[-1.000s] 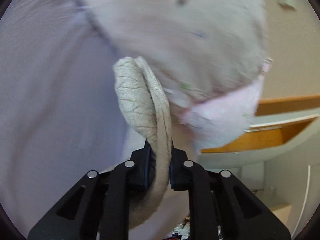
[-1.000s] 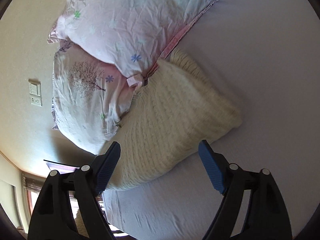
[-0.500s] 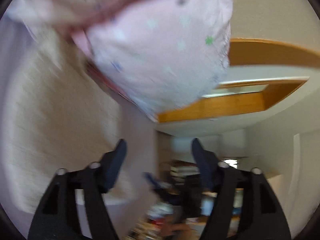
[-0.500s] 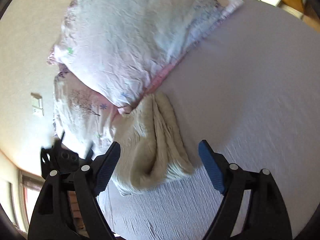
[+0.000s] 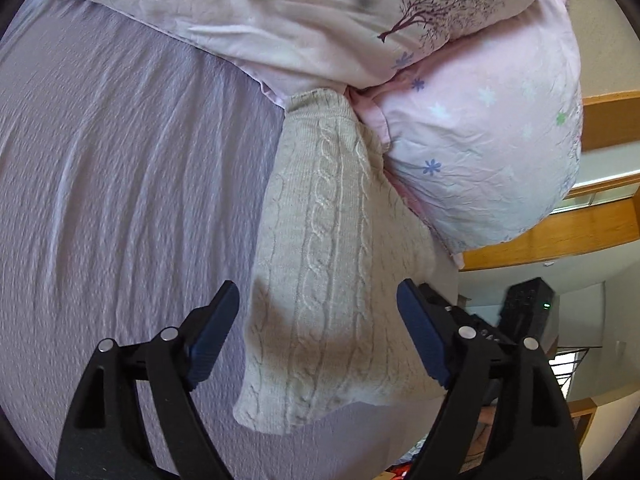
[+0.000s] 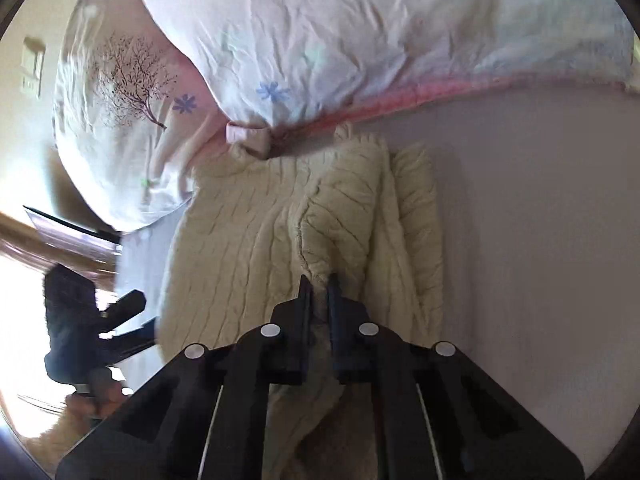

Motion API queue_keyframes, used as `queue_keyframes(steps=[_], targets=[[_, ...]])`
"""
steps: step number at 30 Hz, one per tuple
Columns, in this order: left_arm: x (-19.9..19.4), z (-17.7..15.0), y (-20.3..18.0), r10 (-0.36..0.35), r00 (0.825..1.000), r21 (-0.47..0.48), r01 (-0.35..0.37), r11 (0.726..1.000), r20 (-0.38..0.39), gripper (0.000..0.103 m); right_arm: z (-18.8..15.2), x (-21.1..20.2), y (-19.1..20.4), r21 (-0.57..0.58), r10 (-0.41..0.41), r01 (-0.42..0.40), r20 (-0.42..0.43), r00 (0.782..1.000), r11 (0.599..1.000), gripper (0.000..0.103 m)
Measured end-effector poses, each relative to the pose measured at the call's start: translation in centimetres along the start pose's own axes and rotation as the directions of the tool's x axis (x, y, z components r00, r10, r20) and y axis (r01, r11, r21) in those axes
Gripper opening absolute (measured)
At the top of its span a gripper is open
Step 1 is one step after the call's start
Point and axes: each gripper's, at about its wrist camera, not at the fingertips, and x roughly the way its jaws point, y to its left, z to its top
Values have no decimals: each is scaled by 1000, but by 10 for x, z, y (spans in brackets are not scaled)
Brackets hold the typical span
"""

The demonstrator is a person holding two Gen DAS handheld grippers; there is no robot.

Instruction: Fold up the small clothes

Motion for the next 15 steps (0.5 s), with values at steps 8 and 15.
queue_keyframes(steps=[8,15], targets=[[39,3,-14,40,995,82,-32,996,-95,87,-6,-13,-44,238,43,-53,49,998,970,97],[62,4,-21,13,995,103,-3,995,-96,82,-14,11,-58,271,93,-73,-61,994,960,91]])
